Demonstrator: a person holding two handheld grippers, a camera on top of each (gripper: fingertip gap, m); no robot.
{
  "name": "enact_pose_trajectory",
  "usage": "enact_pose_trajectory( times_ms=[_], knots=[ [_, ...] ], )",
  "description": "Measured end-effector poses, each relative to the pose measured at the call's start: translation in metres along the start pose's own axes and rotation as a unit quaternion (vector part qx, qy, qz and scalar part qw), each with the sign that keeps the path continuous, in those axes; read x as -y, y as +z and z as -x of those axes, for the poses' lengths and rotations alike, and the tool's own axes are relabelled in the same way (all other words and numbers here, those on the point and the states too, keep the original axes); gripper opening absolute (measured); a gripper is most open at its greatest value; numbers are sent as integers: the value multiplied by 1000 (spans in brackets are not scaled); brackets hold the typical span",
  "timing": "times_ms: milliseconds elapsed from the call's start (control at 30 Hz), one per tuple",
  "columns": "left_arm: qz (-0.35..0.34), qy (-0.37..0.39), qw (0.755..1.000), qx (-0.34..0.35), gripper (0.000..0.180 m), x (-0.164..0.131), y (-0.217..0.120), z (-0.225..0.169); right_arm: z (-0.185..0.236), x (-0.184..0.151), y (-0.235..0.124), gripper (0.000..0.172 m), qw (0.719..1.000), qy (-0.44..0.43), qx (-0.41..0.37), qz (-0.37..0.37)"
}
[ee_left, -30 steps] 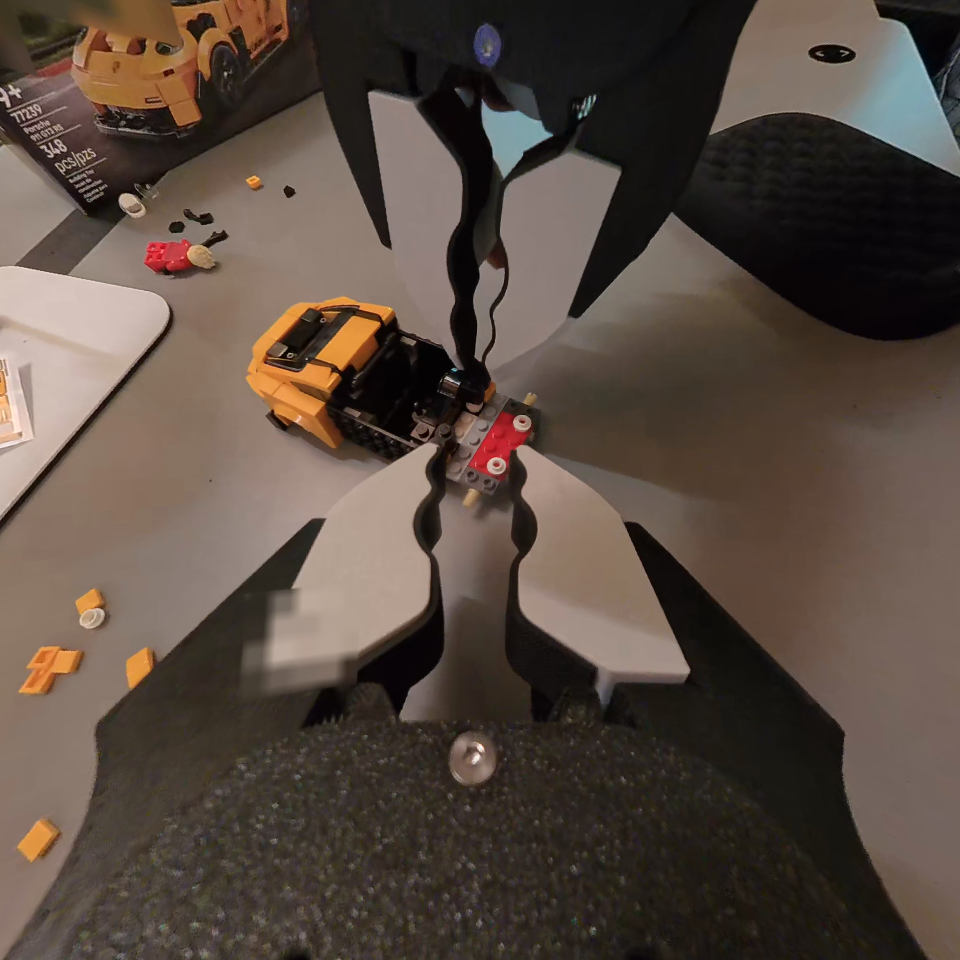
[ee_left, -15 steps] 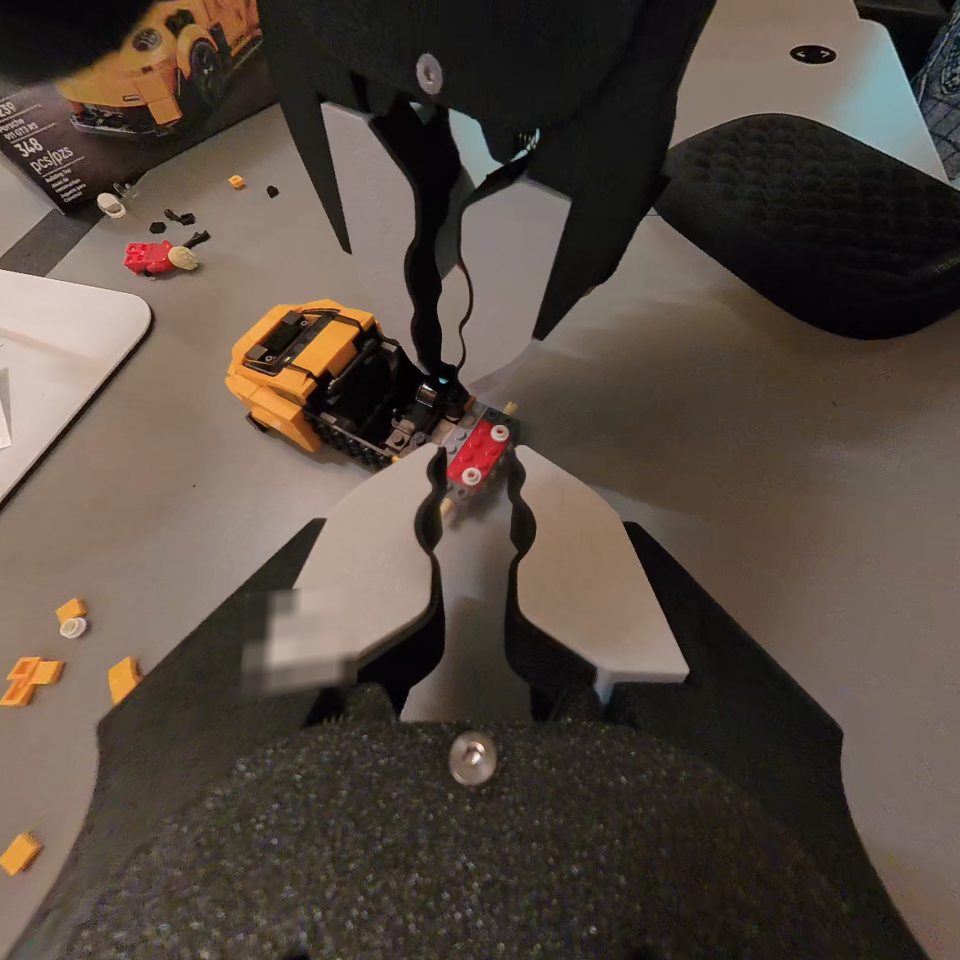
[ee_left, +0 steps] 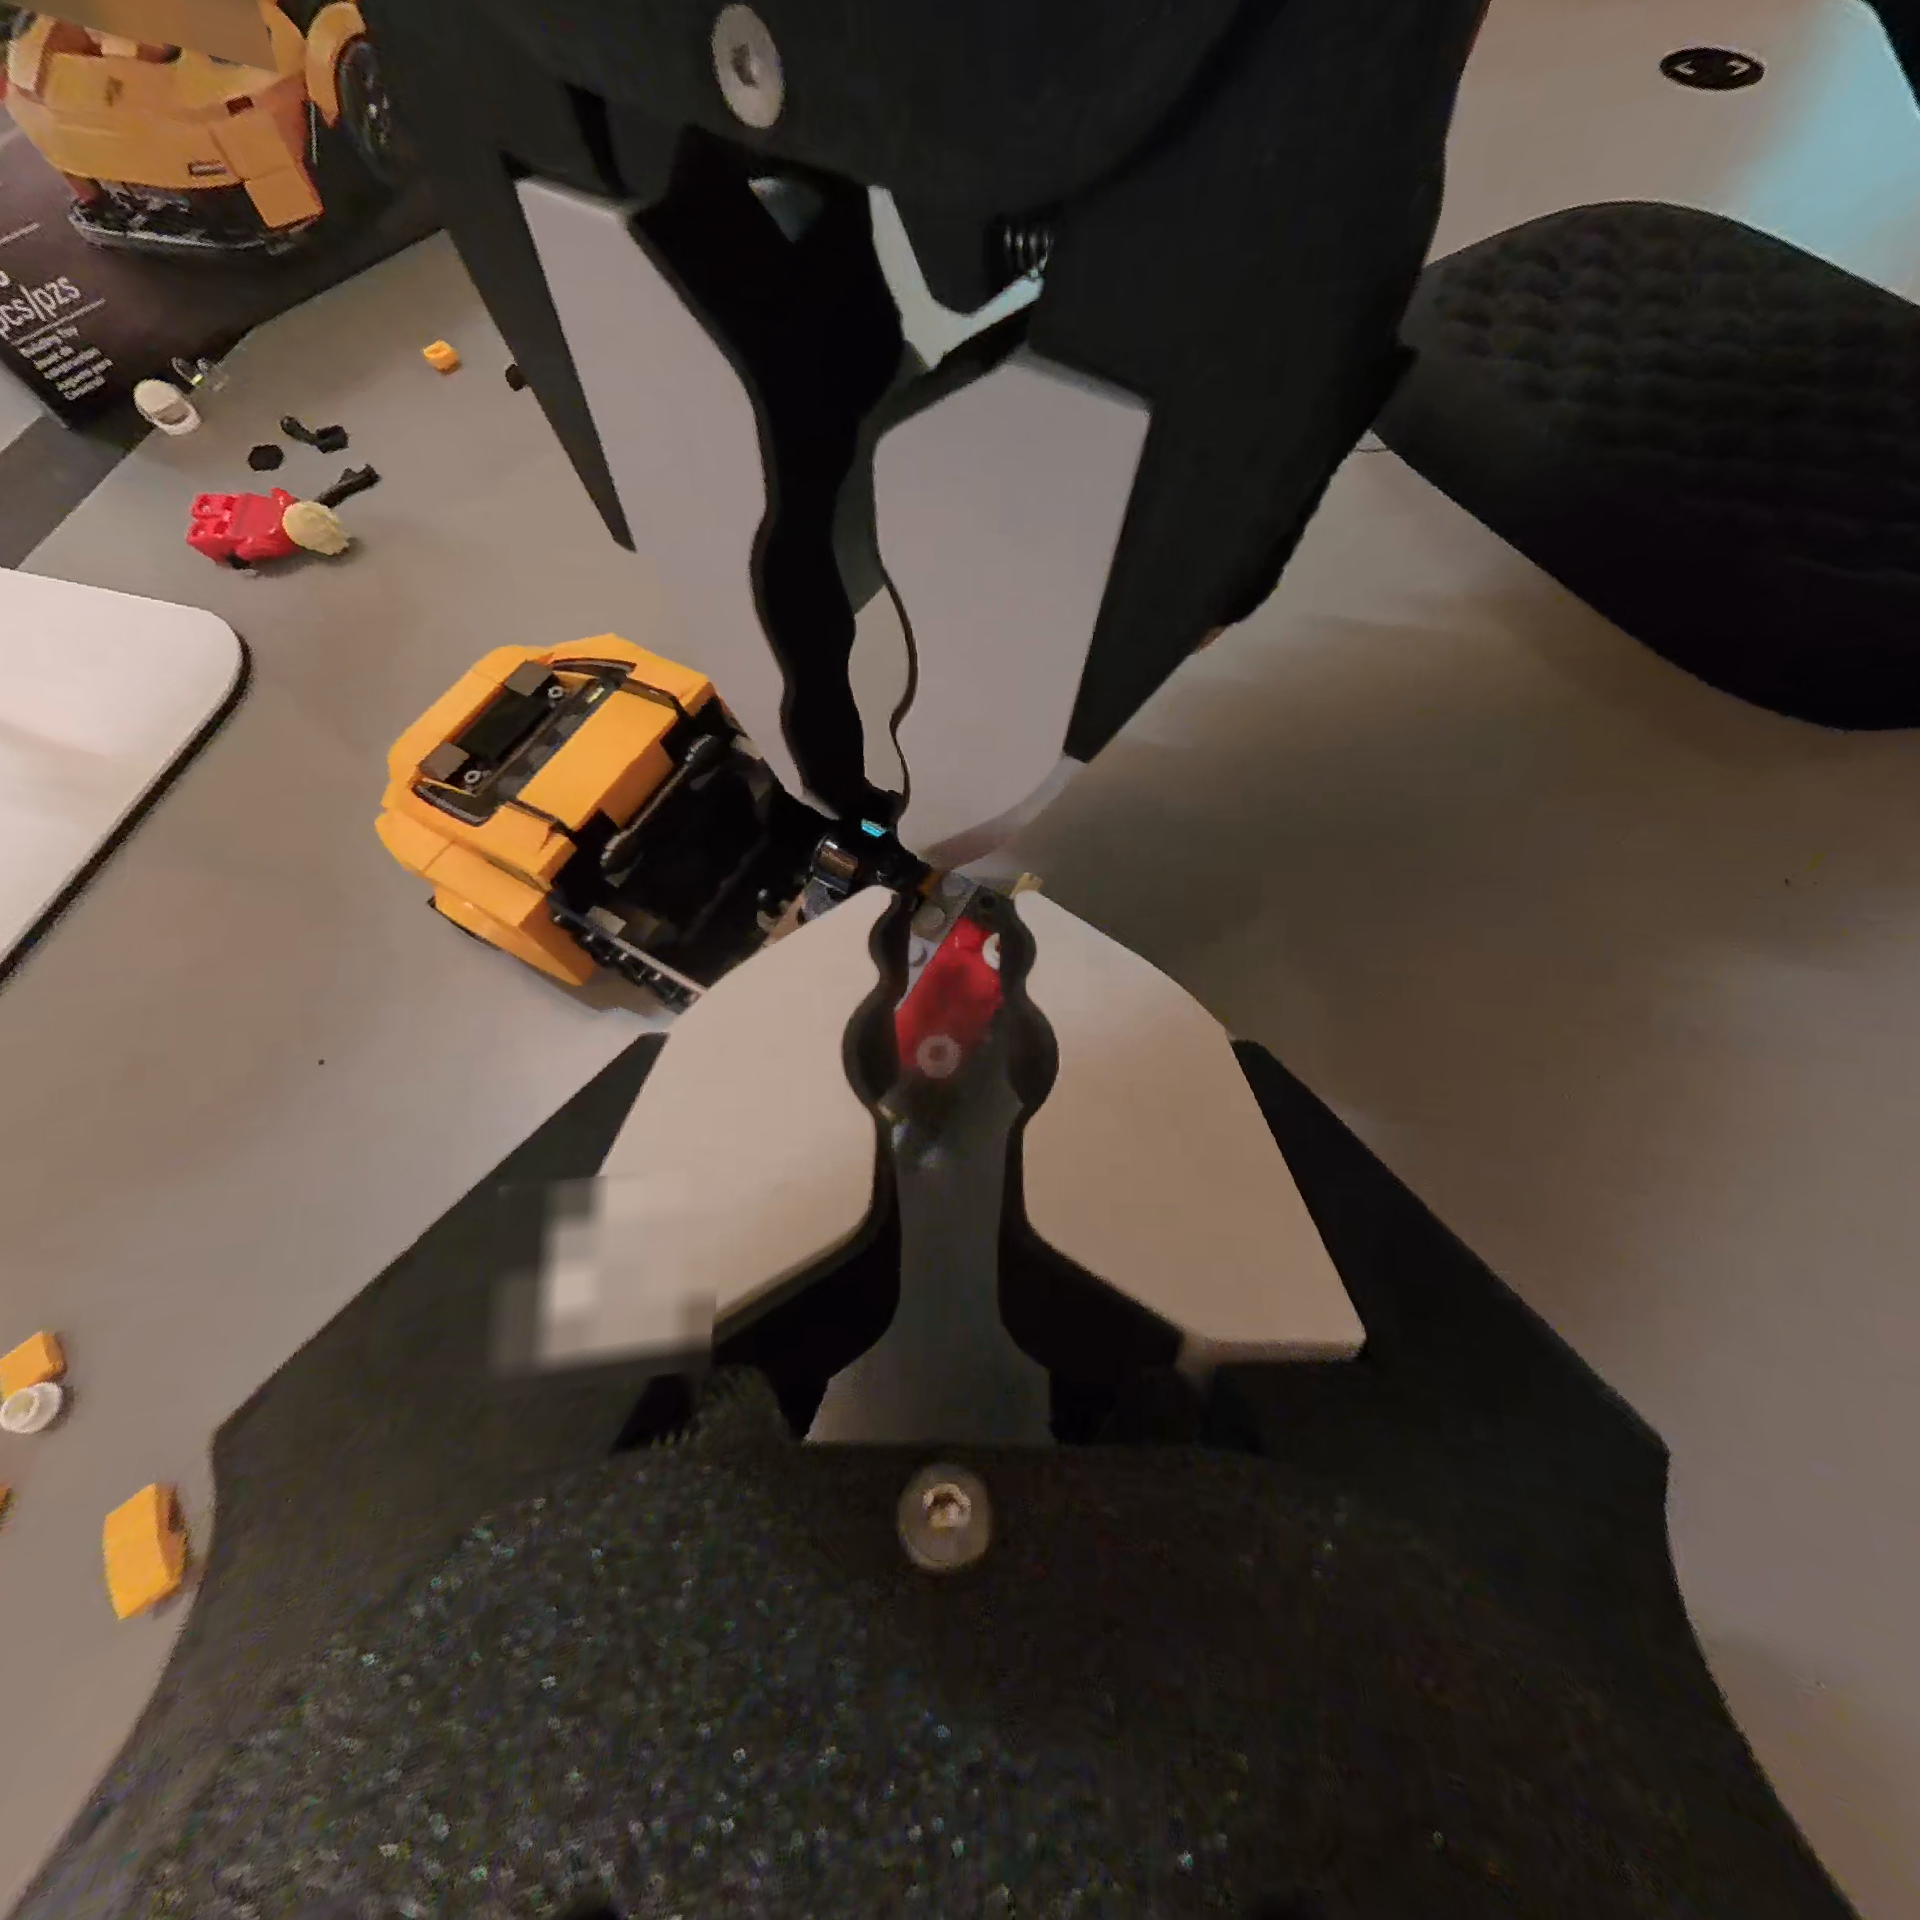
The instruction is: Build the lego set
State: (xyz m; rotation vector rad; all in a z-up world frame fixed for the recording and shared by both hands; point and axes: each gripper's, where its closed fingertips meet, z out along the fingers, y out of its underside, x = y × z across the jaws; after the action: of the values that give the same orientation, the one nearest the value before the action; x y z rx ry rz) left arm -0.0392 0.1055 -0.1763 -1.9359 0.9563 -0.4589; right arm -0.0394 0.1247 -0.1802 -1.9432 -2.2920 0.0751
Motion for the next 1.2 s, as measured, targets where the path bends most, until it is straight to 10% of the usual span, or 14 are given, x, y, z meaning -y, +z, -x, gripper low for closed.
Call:
enact_pose_trajectory(
  times_ms=[1200],
  knots=[
    [25,-8,999,30,14,-3,8,8,-6,3,-2,15,997,7,64,-39]
  ],
)
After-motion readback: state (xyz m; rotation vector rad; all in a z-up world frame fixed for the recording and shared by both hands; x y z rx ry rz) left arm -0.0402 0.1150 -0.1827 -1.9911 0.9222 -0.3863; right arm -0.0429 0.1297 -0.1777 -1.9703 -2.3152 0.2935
